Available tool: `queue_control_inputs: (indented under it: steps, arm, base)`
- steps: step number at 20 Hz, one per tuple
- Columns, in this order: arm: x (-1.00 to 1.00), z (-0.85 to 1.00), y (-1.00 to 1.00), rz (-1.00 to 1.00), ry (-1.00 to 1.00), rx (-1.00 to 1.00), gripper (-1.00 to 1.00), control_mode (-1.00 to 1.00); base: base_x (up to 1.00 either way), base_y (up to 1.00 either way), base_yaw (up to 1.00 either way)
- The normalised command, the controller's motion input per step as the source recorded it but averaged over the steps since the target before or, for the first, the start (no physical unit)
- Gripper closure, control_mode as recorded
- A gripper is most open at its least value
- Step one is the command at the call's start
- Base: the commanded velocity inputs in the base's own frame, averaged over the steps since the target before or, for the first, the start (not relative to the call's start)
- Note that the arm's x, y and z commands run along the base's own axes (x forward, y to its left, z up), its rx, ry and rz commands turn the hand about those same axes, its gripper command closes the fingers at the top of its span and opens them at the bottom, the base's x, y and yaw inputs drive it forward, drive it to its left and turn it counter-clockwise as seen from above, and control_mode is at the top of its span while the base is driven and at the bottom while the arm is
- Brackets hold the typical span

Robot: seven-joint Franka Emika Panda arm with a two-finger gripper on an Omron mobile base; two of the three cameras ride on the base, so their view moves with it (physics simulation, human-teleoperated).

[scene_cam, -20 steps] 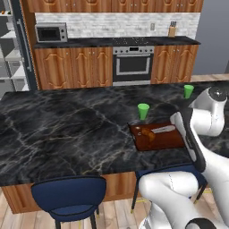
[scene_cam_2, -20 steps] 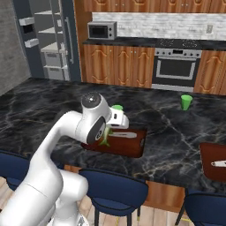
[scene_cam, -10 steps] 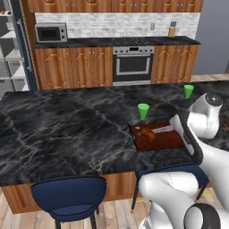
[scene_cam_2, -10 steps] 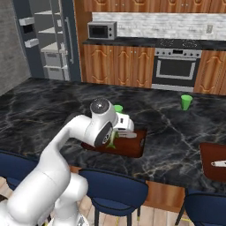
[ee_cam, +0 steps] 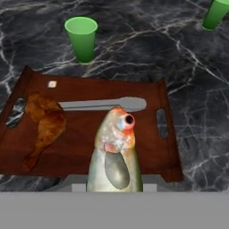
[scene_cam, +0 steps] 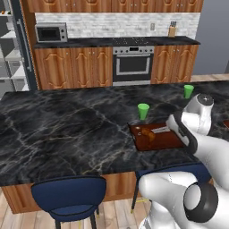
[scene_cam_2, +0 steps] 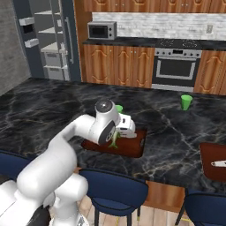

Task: Gather the cucumber and carrot from the fridge and place them on a tray on the dining counter. Then gather the chicken drumstick and fish from the fridge and place them on the other tray.

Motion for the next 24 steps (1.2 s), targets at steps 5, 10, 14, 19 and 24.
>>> queue_control_inputs:
  steps: [5, 10, 14, 19, 24]
  arm:
    - [0.31, -0.24, -0.03, 0.0, 0.04, 0.0, 1.0, -1.0]
    - [0.3, -0.26, -0.03, 0.0, 0.04, 0.0, 1.0, -1.0]
    - [0.26, -0.28, -0.04, 0.0, 0.04, 0.0, 1.0, -1.0]
    - [0.23, -0.3, -0.07, 0.0, 0.04, 0.0, 1.0, -1.0]
    - [0.19, -0.3, -0.09, 0.0, 0.03, 0.0, 1.0, -1.0]
  base:
    - [0.0, 0.0, 0.0]
    - [0.0, 0.0, 0.0]
    - [0.0, 0.0, 0.0]
    - [0.0, 0.0, 0.0]
    - [0.0, 0.0, 0.0]
